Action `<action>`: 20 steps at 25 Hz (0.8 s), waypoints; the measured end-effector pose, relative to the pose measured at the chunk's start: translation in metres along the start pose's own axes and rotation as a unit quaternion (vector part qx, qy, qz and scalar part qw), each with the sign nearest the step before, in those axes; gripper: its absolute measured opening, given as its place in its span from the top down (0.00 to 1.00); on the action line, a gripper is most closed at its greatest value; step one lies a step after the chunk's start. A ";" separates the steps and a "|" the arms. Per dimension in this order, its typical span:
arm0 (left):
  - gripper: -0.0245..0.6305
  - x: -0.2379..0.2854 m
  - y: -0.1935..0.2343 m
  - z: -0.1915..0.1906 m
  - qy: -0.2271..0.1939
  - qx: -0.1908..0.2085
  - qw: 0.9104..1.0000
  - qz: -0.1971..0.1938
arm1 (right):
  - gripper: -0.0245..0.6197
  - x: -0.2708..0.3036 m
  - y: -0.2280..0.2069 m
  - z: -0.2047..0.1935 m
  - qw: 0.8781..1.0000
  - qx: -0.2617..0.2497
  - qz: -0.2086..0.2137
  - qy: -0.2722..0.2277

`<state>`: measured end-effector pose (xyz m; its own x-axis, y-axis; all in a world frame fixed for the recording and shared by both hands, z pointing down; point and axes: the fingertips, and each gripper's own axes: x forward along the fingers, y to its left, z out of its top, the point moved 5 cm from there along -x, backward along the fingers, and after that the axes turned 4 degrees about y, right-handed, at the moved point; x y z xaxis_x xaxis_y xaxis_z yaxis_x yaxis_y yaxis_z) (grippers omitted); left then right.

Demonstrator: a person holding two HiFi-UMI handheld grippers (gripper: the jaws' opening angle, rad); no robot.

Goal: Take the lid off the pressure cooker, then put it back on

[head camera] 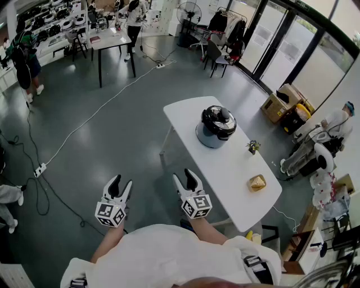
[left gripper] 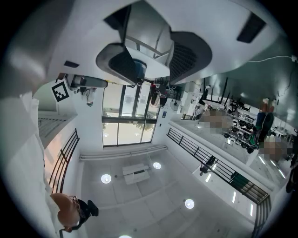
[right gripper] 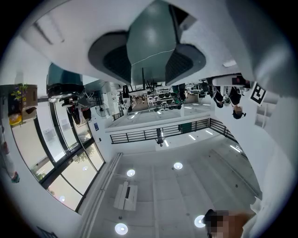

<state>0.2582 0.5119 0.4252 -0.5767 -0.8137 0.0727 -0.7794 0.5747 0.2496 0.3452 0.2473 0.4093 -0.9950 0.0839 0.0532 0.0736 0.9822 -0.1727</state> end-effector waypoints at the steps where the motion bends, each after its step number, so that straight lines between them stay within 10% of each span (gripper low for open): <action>1: 0.64 0.001 -0.005 -0.002 0.002 0.001 1.000 -0.006 | 0.60 -0.004 0.002 -0.002 1.000 -0.007 0.003 0.003; 20: 0.66 0.023 -0.054 -0.024 0.018 -0.013 0.999 -0.035 | 0.60 -0.038 -0.012 -0.012 0.996 0.032 0.085 -0.008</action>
<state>0.2924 0.4602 0.4364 -0.5111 -0.8549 0.0894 -0.8108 0.5140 0.2799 0.3831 0.2342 0.4209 -0.9697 0.2442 0.0014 0.2367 0.9415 -0.2399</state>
